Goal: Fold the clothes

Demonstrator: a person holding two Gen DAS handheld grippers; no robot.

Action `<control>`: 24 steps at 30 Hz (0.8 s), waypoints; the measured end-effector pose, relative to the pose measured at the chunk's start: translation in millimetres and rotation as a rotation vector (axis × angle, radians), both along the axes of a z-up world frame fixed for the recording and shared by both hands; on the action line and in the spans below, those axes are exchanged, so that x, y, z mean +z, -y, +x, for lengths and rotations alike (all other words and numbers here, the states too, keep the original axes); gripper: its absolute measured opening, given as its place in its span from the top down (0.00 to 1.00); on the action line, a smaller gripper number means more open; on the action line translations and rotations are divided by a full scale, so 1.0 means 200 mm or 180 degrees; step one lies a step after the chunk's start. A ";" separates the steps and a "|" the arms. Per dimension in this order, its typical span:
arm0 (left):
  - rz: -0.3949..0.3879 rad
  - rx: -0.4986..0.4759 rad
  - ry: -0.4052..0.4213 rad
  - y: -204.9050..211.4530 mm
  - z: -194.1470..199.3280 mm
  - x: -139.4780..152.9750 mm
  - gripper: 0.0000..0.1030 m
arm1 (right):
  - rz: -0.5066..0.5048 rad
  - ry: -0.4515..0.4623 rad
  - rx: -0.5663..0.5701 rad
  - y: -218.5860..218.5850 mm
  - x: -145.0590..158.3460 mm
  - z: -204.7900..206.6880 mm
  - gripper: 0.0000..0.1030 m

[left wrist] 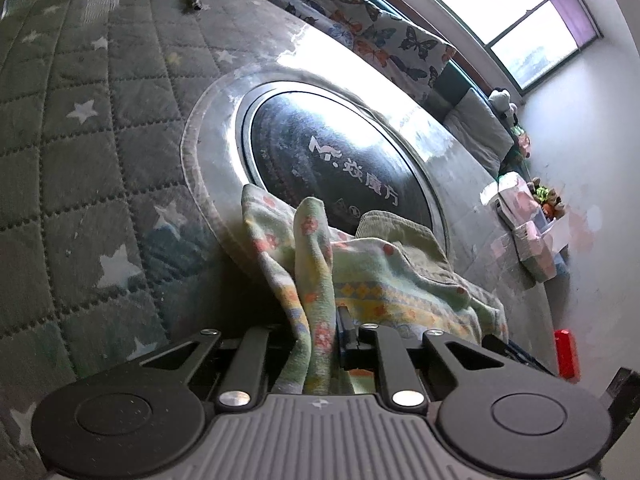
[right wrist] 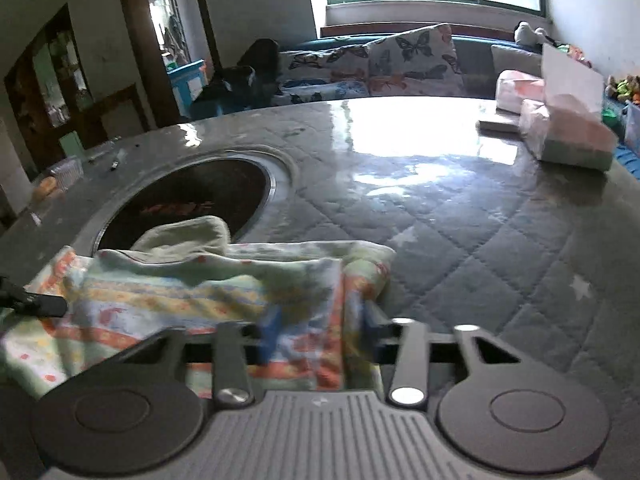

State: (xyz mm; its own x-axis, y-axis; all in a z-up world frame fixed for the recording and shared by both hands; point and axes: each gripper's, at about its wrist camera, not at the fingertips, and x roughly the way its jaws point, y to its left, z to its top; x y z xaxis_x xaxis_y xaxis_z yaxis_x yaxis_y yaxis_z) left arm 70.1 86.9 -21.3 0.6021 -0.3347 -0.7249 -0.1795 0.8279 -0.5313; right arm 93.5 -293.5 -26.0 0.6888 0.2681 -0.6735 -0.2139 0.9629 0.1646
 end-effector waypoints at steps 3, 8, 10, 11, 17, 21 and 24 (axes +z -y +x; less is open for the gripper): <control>0.0171 -0.0036 0.0045 0.04 0.00 0.03 0.85 | 0.0079 0.0012 -0.0037 -0.01 0.01 -0.02 0.90; 0.0367 -0.0105 0.0176 0.10 -0.01 0.10 0.89 | 0.0221 0.0232 -0.0099 0.01 0.11 -0.13 0.92; 0.0405 -0.0155 0.0287 0.14 -0.01 0.15 0.90 | 0.0224 0.0337 -0.0103 0.01 0.17 -0.18 0.92; 0.0414 -0.0185 0.0333 0.16 -0.01 0.17 0.90 | 0.0216 0.0394 -0.0109 0.01 0.20 -0.20 0.92; 0.0493 -0.0358 0.0527 0.32 0.02 0.27 0.90 | 0.0225 0.0669 -0.0373 0.06 0.33 -0.32 0.92; 0.0550 -0.0460 0.0637 0.44 0.04 0.33 0.90 | 0.0243 0.0785 -0.0550 0.13 0.40 -0.38 0.92; 0.0535 -0.0518 0.0702 0.51 0.06 0.37 0.90 | 0.0175 0.0843 -0.0623 0.18 0.44 -0.40 0.92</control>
